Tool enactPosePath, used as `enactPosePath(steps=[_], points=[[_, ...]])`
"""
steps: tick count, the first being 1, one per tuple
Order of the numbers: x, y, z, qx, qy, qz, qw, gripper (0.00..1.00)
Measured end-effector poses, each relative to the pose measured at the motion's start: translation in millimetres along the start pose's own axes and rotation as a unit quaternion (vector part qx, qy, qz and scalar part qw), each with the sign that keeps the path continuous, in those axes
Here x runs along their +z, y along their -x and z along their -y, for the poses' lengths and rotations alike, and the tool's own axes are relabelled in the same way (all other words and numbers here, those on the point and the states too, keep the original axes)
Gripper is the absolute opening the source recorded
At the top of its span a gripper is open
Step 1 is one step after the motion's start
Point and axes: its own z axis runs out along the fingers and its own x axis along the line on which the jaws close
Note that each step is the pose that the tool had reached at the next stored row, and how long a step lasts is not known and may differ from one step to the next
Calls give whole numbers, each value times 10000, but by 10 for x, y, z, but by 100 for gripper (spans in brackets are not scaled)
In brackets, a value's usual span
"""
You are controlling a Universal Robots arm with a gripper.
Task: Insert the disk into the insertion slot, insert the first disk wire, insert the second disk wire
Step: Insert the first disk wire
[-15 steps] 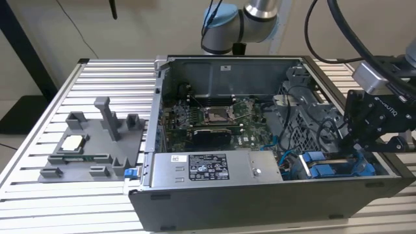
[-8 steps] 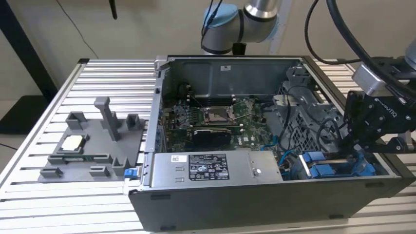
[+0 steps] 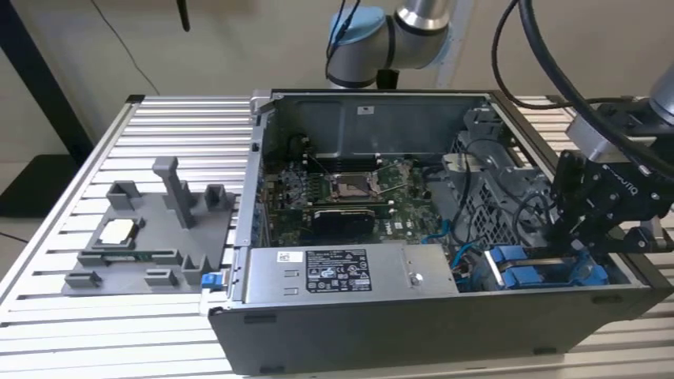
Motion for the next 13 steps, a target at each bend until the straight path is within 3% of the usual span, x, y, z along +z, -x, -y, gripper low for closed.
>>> enactPosePath(steps=[1, 6, 13], points=[[-36, 2, -3, 0, 1, 3, 10000, 26], [-228, 12, -23, 0, 1, -4, 10000, 26], [-394, 21, -58, 0, -15, -6, 10000, 26]])
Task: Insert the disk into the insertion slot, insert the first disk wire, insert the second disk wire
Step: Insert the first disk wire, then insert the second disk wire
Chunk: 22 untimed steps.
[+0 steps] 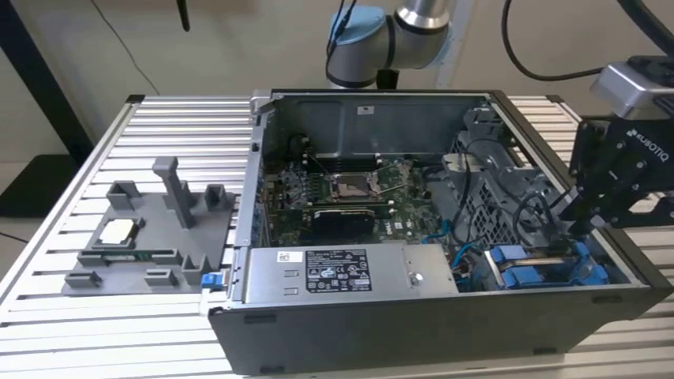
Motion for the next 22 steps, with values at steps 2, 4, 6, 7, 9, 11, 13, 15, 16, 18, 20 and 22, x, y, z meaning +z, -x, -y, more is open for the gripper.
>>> enactPosePath(steps=[2, 4, 6, 7, 9, 11, 13, 15, 16, 18, 20, 22], points=[[-18, 1, -10, 0, -18, -4, 10000, 26], [-28, 4, -20, -2, -65, -9, 10000, 26], [-30, 3, -24, -10, -222, -16, 9998, 26], [-29, 3, -26, -14, -312, -19, 9995, 26], [-33, 4, -31, -20, -436, -22, 9990, 26], [-88, 7, -37, -22, -471, -23, 9989, 26], [-165, 14, -45, -22, -476, -23, 9989, 26], [-186, 34, -49, -22, -490, -20, 9988, 26], [-187, 41, -49, -24, -500, 3, 9987, 26], [-185, 58, -48, -29, -523, 102, 9986, 26], [-184, 83, -47, -33, -540, 186, 9984, 26], [-182, 109, -47, -34, -547, 233, 9982, 26]])
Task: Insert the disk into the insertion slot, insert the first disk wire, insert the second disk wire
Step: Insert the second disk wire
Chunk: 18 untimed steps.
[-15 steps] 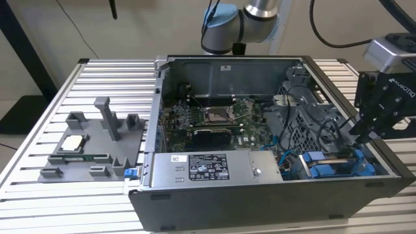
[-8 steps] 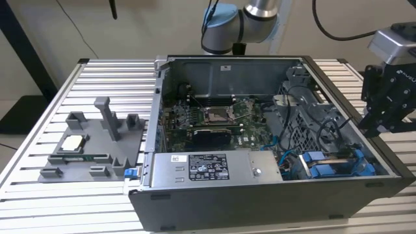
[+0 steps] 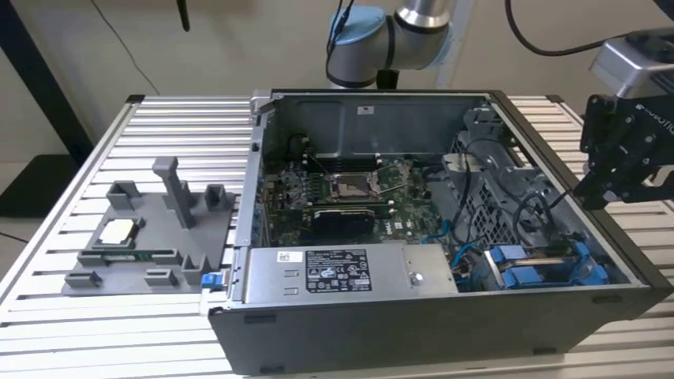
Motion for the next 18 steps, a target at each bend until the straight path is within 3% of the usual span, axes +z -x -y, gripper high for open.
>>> enactPosePath(steps=[9, 18], points=[[13, 123, 27, -31, 2, 21, 10000, 26], [16, 93, 155, -39, 20, 24, 10000, 26]])
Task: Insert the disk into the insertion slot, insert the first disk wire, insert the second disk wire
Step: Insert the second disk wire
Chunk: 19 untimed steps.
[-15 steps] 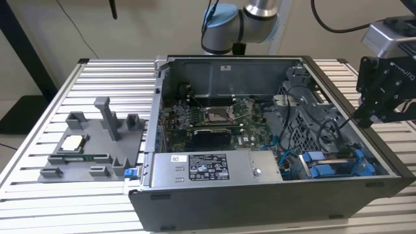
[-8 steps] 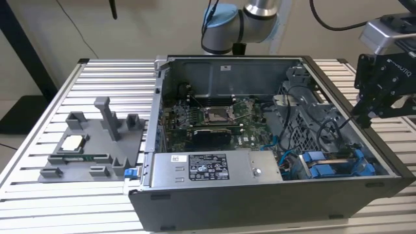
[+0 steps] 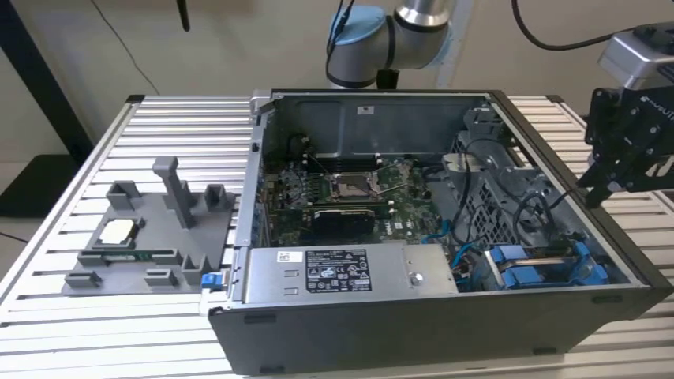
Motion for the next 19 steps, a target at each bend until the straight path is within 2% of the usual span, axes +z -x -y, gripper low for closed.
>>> enactPosePath(steps=[7, 11, 13, 15, 16, 19], points=[[24, -143, 26, 2, -2, 77, 10000, 26], [8, -156, 26, 2, 7, 90, 10000, 26], [18, -158, 26, 3, 6, 116, 9999, 26], [36, -159, 26, 3, 4, 175, 9998, 26], [43, -160, 25, 5, 2, 217, 9998, 26], [56, -162, 25, 7, -5, 386, 9993, 26]])
